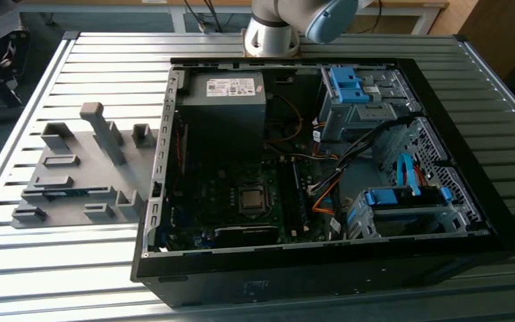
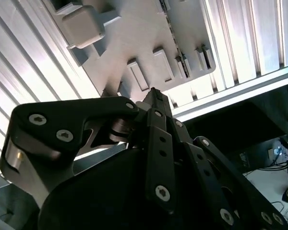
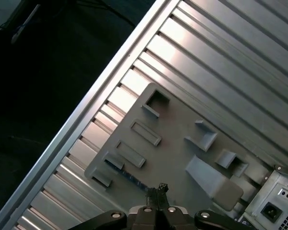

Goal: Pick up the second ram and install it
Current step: 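Pick up the second ram and move it above second insertion slot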

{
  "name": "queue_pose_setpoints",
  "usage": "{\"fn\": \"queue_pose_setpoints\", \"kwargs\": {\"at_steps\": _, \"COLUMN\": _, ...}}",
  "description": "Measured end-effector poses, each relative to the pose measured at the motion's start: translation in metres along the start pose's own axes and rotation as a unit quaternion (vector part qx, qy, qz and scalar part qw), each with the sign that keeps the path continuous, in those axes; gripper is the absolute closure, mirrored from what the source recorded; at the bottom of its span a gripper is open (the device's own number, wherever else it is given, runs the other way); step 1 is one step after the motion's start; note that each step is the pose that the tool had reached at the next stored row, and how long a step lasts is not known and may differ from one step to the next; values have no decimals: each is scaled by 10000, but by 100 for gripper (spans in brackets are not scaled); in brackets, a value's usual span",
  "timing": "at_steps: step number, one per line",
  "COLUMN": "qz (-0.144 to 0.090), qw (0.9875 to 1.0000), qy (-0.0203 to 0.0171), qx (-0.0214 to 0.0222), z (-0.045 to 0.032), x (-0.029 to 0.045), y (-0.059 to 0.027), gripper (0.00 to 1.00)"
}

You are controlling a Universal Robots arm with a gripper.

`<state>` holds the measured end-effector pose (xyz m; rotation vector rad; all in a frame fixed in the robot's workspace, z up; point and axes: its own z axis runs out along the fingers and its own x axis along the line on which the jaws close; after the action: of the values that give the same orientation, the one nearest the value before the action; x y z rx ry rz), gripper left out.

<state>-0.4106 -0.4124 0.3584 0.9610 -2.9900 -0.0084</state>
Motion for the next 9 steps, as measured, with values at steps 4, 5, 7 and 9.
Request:
{"fn": "queue_pose_setpoints", "kwargs": {"at_steps": 4, "qz": -137, "qw": 9999, "qy": -5, "qx": -7, "z": 32, "x": 0, "y": 0, "gripper": 89}}
{"fn": "queue_pose_setpoints", "kwargs": {"at_steps": 5, "qz": -179, "qw": 9998, "qy": -4, "qx": -8, "z": 40, "x": 0, "y": 0, "gripper": 89}}
{"fn": "queue_pose_setpoints", "kwargs": {"at_steps": 7, "qz": -271, "qw": 9996, "qy": -4, "qx": -8, "z": 55, "x": 1, "y": 0, "gripper": 89}}
{"fn": "queue_pose_setpoints", "kwargs": {"at_steps": 9, "qz": -378, "qw": 9993, "qy": -4, "qx": -8, "z": 69, "x": 1, "y": -1, "gripper": 89}}
